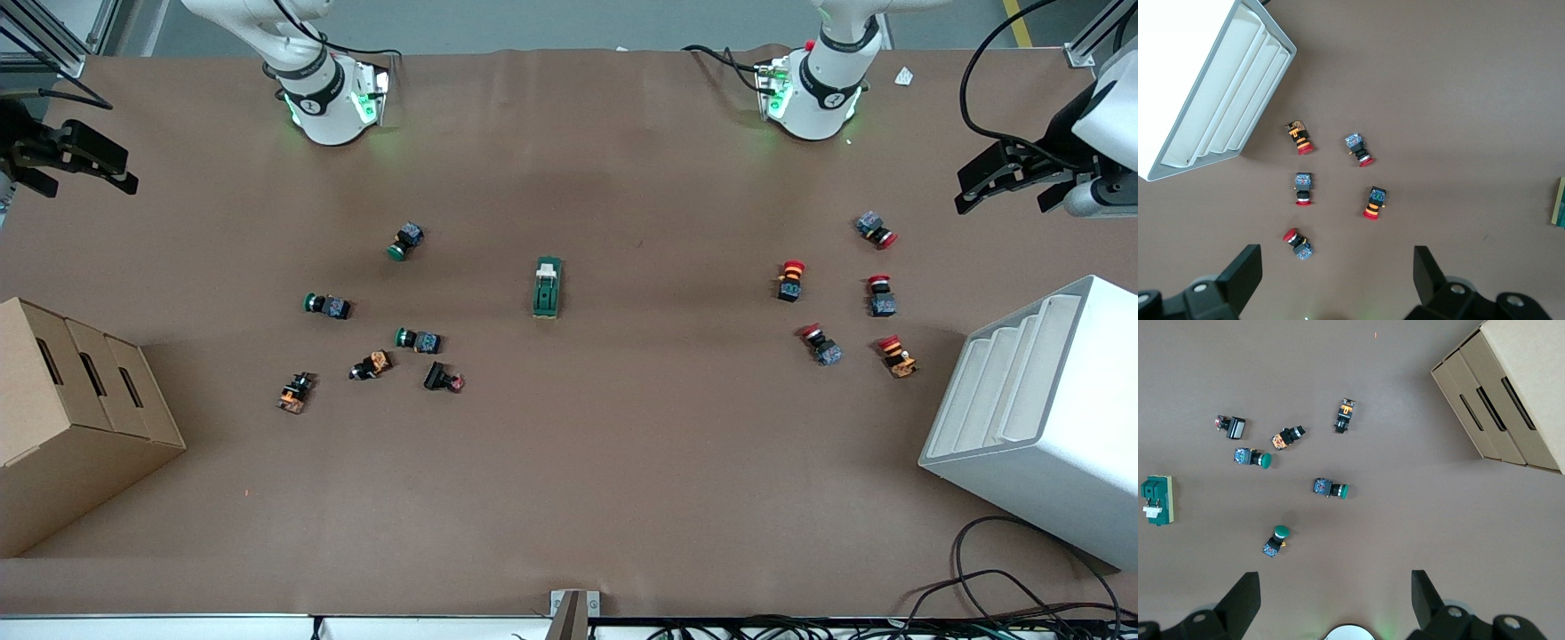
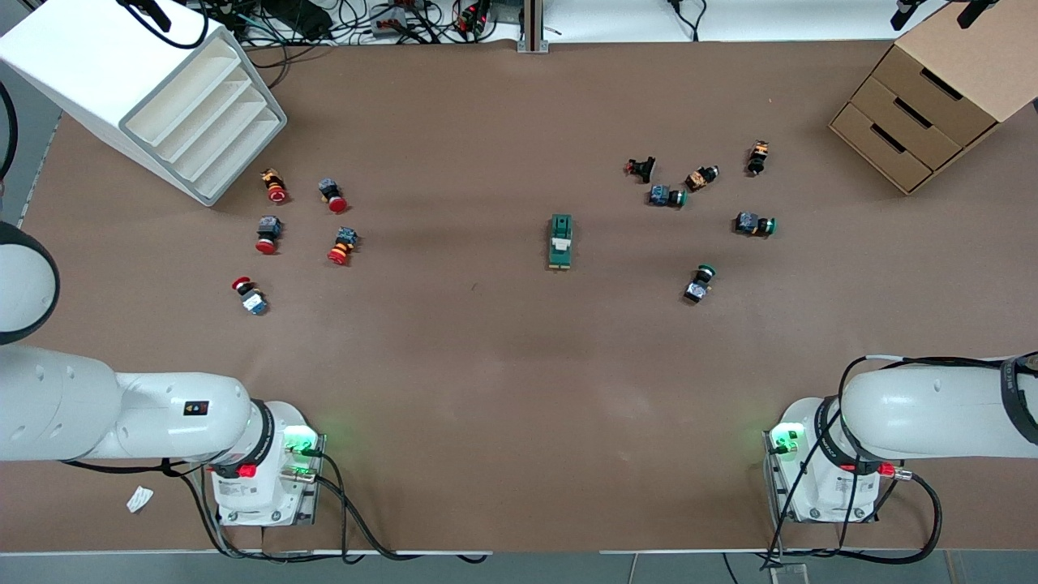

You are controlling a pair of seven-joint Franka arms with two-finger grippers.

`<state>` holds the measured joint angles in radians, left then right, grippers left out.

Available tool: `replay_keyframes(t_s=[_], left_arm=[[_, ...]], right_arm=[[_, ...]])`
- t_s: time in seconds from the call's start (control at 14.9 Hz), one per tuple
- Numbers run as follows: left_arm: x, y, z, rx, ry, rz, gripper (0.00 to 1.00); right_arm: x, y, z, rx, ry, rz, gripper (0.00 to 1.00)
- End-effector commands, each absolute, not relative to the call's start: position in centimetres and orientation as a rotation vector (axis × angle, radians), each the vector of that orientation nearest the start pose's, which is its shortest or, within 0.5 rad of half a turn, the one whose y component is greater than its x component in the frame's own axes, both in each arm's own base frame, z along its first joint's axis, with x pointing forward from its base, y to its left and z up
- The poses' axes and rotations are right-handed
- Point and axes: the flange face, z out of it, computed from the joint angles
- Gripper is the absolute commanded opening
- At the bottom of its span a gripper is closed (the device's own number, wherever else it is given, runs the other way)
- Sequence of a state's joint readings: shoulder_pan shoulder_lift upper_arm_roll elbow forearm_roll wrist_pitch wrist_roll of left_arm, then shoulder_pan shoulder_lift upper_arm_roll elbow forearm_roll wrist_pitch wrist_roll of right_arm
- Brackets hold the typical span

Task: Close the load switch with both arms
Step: 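Raise the left gripper from rest toward the green load switch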

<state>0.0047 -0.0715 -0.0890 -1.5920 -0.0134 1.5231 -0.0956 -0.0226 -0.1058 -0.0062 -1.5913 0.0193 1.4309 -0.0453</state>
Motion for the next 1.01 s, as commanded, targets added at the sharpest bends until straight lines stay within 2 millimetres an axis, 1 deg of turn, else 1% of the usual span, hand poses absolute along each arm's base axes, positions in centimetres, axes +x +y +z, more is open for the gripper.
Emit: replay_keyframes(t_s=[0.0,0.13,0.2,0.27,0.4,0.47,0.54,0.61,0.67,0.81,0.88,0.94], left_arm=[[52.7,-4.8,65.3,-3.136,0.012,0.007,1.0],[52.8,-5.0,65.3,-3.136,0.012,0.004,1.0],[52.7,-5.5,65.2,-3.137,0.014,0.012,1.0],[53.2,-5.6,64.5,-3.151,0.016,0.028,1.0],[53.7,-6.8,63.6,-3.151,0.04,0.046,1.0],[53.8,-8.7,62.9,-3.153,0.09,0.064,1.0],[53.9,-10.9,62.2,-3.155,0.126,0.07,1.0],[54.1,-13.0,61.3,-3.155,0.104,0.071,1.0],[54.2,-16.3,59.8,-3.155,0.041,0.096,1.0],[54.3,-21.9,57.1,-3.155,-0.118,0.112,1.0],[54.2,-25.0,55.5,-3.155,-0.188,0.112,1.0],[54.0,-27.6,54.1,-3.158,-0.241,0.115,1.0]], right_arm=[[49.8,-1.0,66.1,-3.107,-0.02,0.077,1.0],[49.8,-1.0,66.1,-3.107,-0.02,0.079,1.0],[49.8,-1.0,66.1,-3.107,-0.022,0.079,1.0],[49.8,-1.0,66.2,-3.107,-0.022,0.077,1.0],[49.8,-0.9,66.2,-3.107,-0.022,0.077,1.0],[49.8,-0.9,66.3,-3.108,-0.025,0.08,1.0],[49.7,-0.9,66.7,-3.11,-0.025,0.075,1.0],[49.7,-1.0,67.1,-3.113,-0.025,0.068,1.0],[49.8,-1.0,67.2,-3.117,-0.026,0.063,1.0],[49.9,-1.1,67.3,-3.12,-0.023,0.059,1.0],[50.0,-1.1,67.3,-3.118,-0.019,0.059,1.0],[50.1,-1.2,67.1,-3.118,-0.005,0.064,1.0]])
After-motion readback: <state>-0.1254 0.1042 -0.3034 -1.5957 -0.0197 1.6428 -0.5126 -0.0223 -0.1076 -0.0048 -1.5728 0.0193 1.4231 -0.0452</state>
